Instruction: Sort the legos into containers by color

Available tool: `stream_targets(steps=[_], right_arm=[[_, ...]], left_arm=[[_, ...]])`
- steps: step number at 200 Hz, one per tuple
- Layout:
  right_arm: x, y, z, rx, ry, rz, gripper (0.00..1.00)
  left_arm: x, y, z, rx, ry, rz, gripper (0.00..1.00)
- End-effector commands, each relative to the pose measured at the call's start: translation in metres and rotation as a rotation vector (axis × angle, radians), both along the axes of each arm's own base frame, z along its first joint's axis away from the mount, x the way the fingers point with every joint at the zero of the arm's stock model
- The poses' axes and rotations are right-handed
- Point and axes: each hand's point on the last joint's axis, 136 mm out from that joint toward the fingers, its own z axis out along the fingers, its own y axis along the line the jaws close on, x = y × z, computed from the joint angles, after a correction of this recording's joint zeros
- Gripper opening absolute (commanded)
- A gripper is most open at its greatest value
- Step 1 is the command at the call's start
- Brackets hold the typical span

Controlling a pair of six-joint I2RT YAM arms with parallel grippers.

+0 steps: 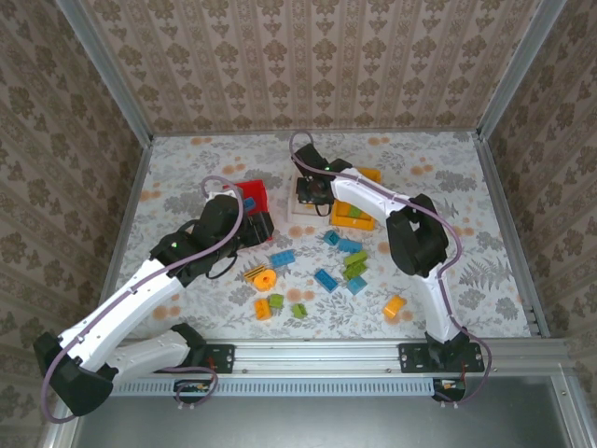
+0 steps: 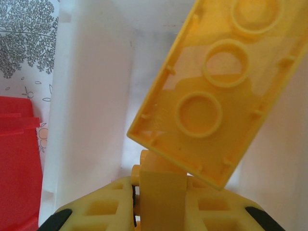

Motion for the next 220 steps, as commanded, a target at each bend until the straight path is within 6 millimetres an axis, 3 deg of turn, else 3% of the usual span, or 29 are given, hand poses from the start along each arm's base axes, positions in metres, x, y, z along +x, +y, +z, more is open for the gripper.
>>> stream_targets(steps=[1, 18, 37, 82, 134, 163, 186, 220], right_arm=[[0.002, 0.0, -0.008, -0.038, 0.024, 0.025, 0.22], [0.0, 0.0, -0.013, -0.048, 0.033, 0.026, 0.29], [-0.001, 0.001, -0.004, -0.052, 0.014, 0.038, 0.38], [-0.009, 0.005, 0.049, -0.028, -0.074, 0.066, 0.45], [-0.04, -0.005, 0.116, 0.077, -0.169, 0.074, 0.45], [-0.072, -0.019, 0.141, 0.129, -0.208, 0.087, 0.45], [-0.113, -0.028, 0.156, 0.156, -0.246, 0.151, 0.47], [-0.187, -0.044, 0.15, 0.197, -0.204, 0.281, 0.54]], left_arm=[[-0.002, 0.002, 0.002, 0.001, -0.015, -0.017, 0.64], [-0.002, 0.001, 0.0, -0.002, -0.009, -0.017, 0.64], [-0.003, 0.0, -0.001, -0.002, -0.003, -0.023, 0.64], [-0.005, -0.003, -0.007, 0.012, 0.018, -0.032, 0.65], [-0.01, -0.005, -0.018, 0.052, 0.065, -0.049, 0.65], [-0.026, 0.013, -0.038, 0.109, 0.179, 0.005, 0.65], [-0.044, 0.025, -0.059, 0.145, 0.276, 0.032, 0.66], [-0.067, 0.024, -0.093, 0.204, 0.366, -0.005, 0.67]])
